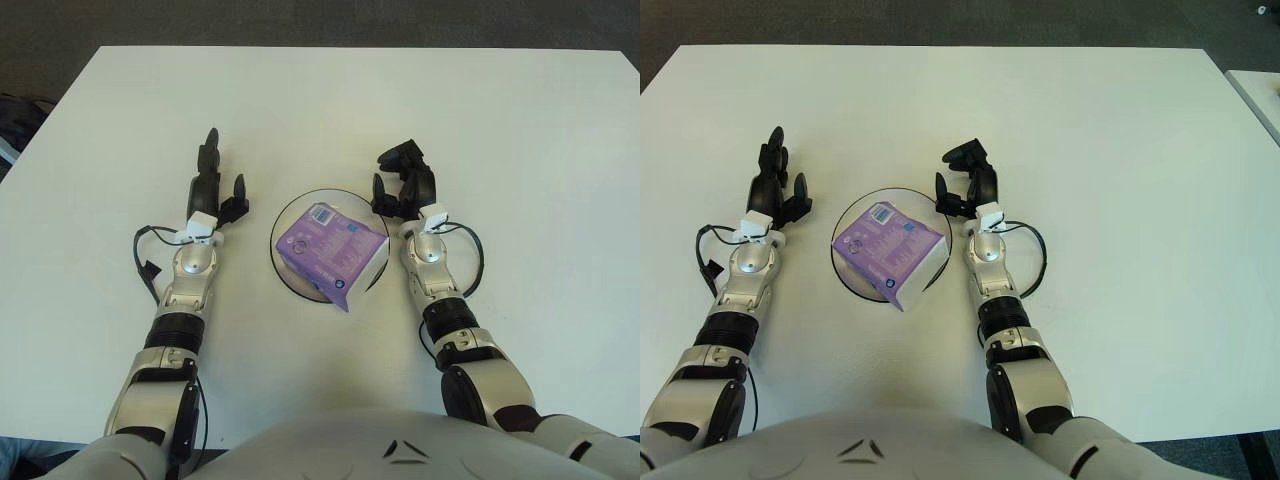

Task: Put the tissue paper into the plate.

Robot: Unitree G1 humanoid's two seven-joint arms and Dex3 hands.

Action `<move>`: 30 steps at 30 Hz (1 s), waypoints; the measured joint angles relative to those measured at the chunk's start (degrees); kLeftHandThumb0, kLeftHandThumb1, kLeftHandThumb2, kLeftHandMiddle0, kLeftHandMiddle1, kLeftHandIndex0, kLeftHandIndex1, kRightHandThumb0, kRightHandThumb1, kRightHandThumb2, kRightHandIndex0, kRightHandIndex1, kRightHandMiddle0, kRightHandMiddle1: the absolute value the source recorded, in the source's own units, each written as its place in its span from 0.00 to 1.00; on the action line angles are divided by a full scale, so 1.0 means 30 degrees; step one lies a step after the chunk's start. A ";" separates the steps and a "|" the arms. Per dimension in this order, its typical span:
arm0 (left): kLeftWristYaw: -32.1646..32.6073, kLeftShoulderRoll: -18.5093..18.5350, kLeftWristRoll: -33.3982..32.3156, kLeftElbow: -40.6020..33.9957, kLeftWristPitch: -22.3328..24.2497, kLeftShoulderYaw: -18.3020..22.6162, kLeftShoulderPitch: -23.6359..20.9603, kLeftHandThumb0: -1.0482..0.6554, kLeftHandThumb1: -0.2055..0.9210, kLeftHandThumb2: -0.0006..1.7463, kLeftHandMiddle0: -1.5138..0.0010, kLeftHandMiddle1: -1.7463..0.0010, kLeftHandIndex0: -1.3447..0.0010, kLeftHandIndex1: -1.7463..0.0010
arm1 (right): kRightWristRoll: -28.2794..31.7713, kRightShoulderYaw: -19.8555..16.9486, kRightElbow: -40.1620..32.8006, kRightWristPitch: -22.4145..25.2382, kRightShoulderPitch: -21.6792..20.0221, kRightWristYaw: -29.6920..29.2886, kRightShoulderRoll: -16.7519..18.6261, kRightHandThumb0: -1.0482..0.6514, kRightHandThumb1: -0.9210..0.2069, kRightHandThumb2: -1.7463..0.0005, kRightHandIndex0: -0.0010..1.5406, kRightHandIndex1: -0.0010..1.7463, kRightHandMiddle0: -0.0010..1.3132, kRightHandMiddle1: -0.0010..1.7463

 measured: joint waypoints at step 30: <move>0.0226 -0.0278 0.0941 -0.3080 0.0193 -0.0147 0.2234 0.21 1.00 0.44 0.86 0.99 1.00 0.76 | 0.0069 0.0236 -0.0595 0.0214 0.0415 0.0654 -0.0306 0.61 0.48 0.32 0.41 0.96 0.31 0.92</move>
